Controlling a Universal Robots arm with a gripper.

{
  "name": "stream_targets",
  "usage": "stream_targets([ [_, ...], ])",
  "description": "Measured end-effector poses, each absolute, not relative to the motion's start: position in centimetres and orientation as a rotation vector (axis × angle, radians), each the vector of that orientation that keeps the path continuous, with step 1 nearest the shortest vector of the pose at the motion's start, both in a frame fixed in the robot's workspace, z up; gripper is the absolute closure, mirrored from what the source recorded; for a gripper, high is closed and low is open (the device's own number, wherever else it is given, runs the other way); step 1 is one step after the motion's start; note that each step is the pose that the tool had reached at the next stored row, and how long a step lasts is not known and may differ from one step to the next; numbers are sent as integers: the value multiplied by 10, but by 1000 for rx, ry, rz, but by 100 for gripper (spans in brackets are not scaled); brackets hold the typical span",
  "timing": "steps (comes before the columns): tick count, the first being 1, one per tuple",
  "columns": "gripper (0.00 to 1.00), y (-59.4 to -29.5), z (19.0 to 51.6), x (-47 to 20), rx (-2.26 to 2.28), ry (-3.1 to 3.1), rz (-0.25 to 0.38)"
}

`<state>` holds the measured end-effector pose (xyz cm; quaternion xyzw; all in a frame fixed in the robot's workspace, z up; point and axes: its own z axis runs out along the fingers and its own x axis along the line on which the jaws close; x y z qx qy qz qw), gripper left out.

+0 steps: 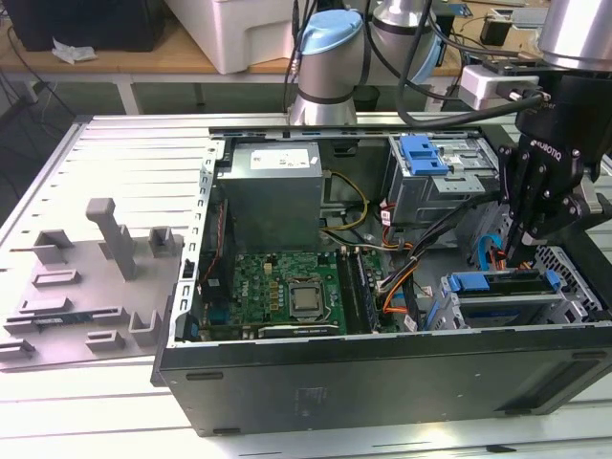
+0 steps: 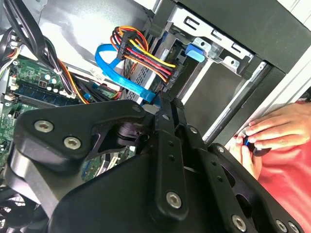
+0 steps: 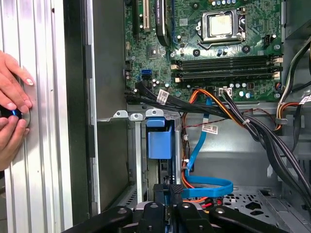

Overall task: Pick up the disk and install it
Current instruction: 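Insert the second disk wire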

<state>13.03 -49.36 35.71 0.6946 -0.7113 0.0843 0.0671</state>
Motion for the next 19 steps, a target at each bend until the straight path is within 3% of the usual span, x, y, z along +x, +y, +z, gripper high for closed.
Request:
stream_targets([
  [19, 84, -498, 357, 130, 2099, -2149, 244],
])
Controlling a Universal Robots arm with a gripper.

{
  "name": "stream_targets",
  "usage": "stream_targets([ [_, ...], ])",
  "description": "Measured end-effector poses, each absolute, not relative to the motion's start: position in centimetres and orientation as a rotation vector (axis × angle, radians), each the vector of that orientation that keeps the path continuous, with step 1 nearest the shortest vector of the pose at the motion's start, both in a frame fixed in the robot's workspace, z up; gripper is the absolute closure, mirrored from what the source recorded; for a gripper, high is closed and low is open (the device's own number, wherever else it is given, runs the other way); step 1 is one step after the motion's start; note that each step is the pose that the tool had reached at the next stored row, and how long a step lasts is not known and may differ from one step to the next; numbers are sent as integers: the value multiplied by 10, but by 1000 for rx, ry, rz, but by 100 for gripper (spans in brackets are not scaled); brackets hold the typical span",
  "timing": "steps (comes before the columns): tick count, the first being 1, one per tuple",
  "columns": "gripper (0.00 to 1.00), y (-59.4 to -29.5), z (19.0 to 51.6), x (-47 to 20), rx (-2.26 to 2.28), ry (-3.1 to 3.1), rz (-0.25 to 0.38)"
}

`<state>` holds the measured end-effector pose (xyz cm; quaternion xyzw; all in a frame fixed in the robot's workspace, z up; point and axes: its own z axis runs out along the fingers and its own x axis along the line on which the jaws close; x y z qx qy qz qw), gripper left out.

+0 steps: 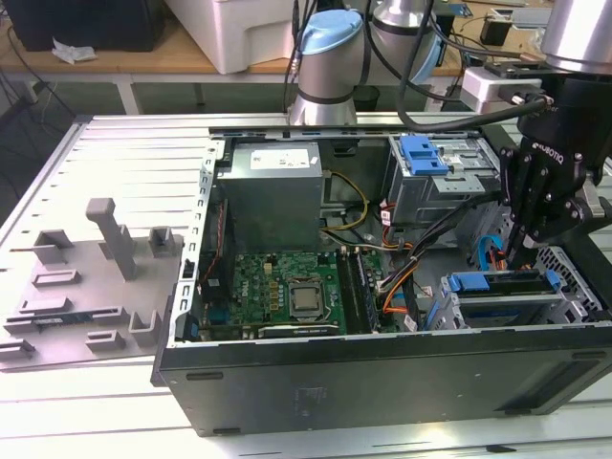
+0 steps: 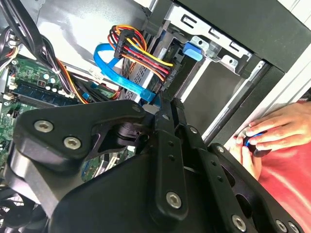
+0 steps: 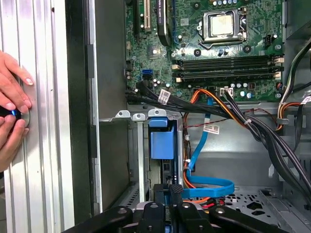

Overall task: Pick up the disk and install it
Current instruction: 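Insert the second disk wire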

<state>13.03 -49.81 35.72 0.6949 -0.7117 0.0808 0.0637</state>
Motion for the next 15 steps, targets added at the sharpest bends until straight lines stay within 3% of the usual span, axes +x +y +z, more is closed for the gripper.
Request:
stream_targets([
  [15, 84, -507, 363, 130, 2124, -2177, 194],
])
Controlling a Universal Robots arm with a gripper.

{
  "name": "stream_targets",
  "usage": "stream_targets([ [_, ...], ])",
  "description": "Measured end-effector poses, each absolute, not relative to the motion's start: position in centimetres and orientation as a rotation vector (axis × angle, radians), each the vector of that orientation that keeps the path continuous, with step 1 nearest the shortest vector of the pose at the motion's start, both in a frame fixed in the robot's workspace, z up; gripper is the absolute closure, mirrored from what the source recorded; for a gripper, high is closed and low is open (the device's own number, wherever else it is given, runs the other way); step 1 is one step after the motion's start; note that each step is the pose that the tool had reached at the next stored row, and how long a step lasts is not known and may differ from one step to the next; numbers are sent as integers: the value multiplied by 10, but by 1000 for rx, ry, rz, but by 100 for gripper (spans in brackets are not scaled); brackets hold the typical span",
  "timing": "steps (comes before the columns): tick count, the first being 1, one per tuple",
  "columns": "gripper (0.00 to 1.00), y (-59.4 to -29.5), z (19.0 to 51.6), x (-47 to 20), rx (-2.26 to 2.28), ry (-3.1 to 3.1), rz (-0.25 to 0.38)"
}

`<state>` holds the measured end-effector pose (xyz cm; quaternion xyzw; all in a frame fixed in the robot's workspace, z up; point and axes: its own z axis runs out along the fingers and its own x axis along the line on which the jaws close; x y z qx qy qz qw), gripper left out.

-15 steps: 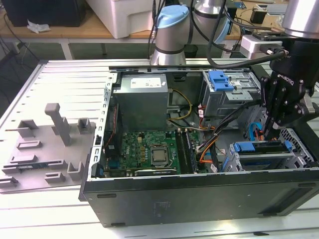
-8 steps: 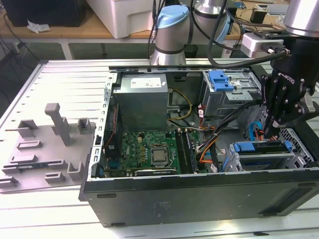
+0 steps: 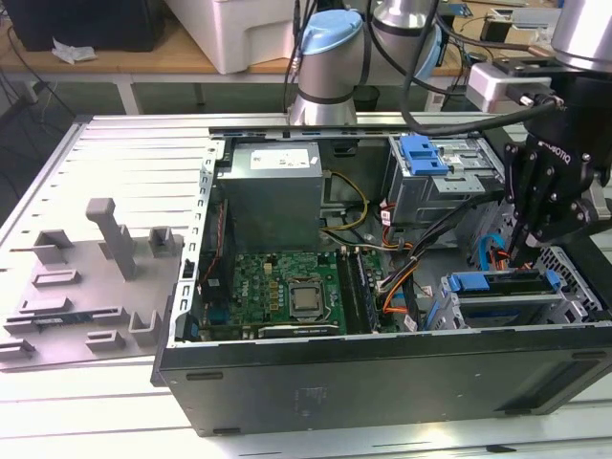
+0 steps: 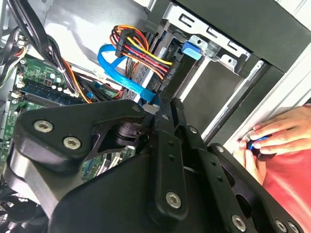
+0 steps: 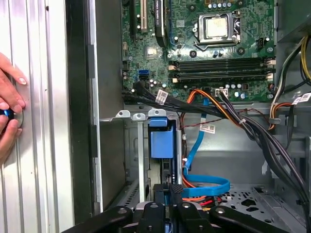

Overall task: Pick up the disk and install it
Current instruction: 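Insert the second disk wire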

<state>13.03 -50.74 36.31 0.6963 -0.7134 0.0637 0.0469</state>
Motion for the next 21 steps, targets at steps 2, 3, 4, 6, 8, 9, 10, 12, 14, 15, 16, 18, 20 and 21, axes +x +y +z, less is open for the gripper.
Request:
stream_targets([
  [2, 84, -508, 363, 130, 2131, -2184, 181],
  [3, 84, -509, 363, 130, 2135, -2188, 172],
  [4, 84, -509, 363, 130, 2141, -2195, 160],
  [6, 84, -510, 363, 130, 2148, -2202, 145],
  [8, 84, -512, 363, 130, 2150, -2205, 141],
  [9, 84, -513, 363, 130, 2151, -2205, 140],
  [10, 84, -514, 363, 130, 2151, -2205, 140],
  [12, 84, -514, 363, 130, 2151, -2205, 140],
  [14, 84, -514, 363, 130, 2151, -2205, 140],
  [15, 84, -514, 363, 130, 2151, -2205, 140],
  [16, 84, -514, 363, 130, 2151, -2205, 140],
  [18, 84, -515, 363, 130, 2151, -2205, 140],
  [20, 84, -515, 363, 130, 2151, -2206, 139],
  [21, 84, -515, 363, 130, 2151, -2206, 139],
])
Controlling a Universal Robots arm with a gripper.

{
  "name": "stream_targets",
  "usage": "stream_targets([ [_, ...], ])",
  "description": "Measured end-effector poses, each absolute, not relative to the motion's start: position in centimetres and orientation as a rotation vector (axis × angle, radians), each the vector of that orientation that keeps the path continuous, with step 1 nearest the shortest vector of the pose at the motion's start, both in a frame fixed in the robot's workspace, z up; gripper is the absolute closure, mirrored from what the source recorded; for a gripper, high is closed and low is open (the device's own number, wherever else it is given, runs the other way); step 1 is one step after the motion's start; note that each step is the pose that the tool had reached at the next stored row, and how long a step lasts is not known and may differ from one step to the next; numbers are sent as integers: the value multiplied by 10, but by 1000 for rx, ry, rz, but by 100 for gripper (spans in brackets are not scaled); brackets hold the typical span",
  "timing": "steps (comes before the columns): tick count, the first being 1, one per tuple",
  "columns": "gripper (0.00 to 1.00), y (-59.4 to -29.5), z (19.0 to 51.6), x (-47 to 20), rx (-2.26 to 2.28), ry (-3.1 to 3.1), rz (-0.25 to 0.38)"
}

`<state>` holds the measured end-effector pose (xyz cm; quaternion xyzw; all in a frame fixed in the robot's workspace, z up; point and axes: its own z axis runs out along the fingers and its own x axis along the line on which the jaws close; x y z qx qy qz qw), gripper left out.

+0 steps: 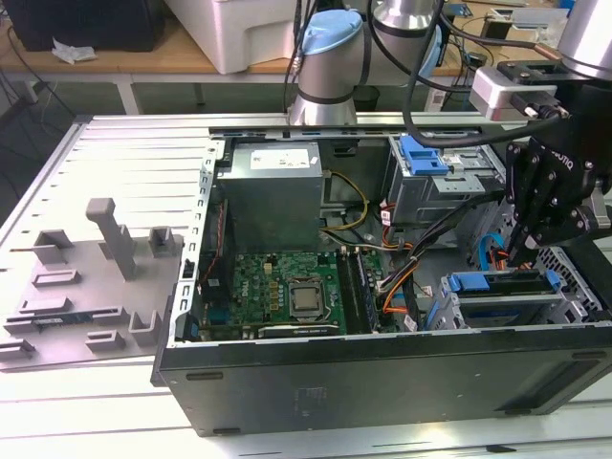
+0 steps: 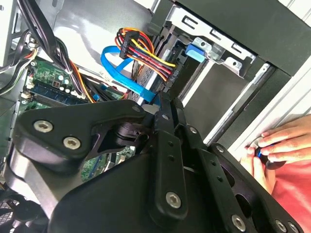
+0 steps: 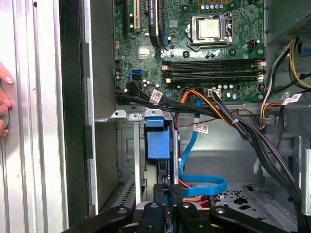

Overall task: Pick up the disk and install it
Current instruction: 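Insert the second disk wire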

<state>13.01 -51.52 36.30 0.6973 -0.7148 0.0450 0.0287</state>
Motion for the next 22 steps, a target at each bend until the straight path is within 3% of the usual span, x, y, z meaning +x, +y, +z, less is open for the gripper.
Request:
stream_targets([
  [22, 84, -518, 362, 130, 2155, -2209, 132],
])
